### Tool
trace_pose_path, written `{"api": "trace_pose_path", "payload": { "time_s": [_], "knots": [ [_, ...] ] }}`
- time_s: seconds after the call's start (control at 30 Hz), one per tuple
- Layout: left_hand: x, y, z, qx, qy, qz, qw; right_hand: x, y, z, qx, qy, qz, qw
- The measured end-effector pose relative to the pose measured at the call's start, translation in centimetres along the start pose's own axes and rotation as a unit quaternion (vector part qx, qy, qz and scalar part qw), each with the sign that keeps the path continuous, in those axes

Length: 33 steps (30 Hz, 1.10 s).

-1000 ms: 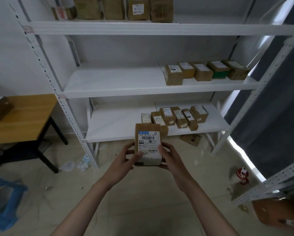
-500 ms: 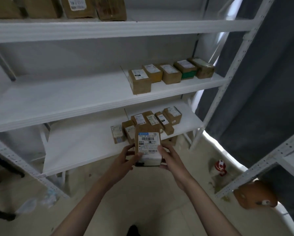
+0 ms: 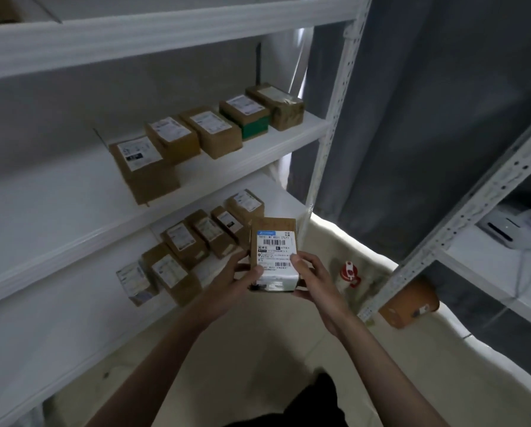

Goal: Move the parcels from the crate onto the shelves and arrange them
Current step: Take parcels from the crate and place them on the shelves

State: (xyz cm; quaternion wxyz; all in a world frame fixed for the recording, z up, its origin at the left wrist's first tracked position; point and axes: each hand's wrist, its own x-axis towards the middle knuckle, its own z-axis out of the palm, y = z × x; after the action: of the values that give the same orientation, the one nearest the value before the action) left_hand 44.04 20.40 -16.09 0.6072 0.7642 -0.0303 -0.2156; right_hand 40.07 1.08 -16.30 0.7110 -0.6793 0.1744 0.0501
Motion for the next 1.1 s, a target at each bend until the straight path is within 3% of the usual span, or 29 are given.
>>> {"api": "trace_pose_path", "payload": {
  "time_s": [0.33, 0.6, 0.8, 1.1],
  "knots": [
    [15.7, 2.6, 9.3, 0.006, 0.002, -0.03, 1.0, 15.2, -0.3, -11.6, 0.008, 0.008, 0.052, 0.999],
    [26.0, 3.3, 15.7, -0.026, 0.046, -0.111, 0.992, 27.2, 0.5, -19.6, 0.014, -0.05, 0.139, 0.989],
    [33.1, 0.9, 16.5, -0.049, 0.089, -0.179, 0.978, 35.6, 1.5, -20.3, -0.01, -0.087, 0.169, 0.982],
    [46.4, -5.9, 13.8, -0.011, 0.114, -0.198, 0.973, 50.3, 7.5, -16.6, -0.049, -0.082, 0.202, 0.975]
  ]
}}
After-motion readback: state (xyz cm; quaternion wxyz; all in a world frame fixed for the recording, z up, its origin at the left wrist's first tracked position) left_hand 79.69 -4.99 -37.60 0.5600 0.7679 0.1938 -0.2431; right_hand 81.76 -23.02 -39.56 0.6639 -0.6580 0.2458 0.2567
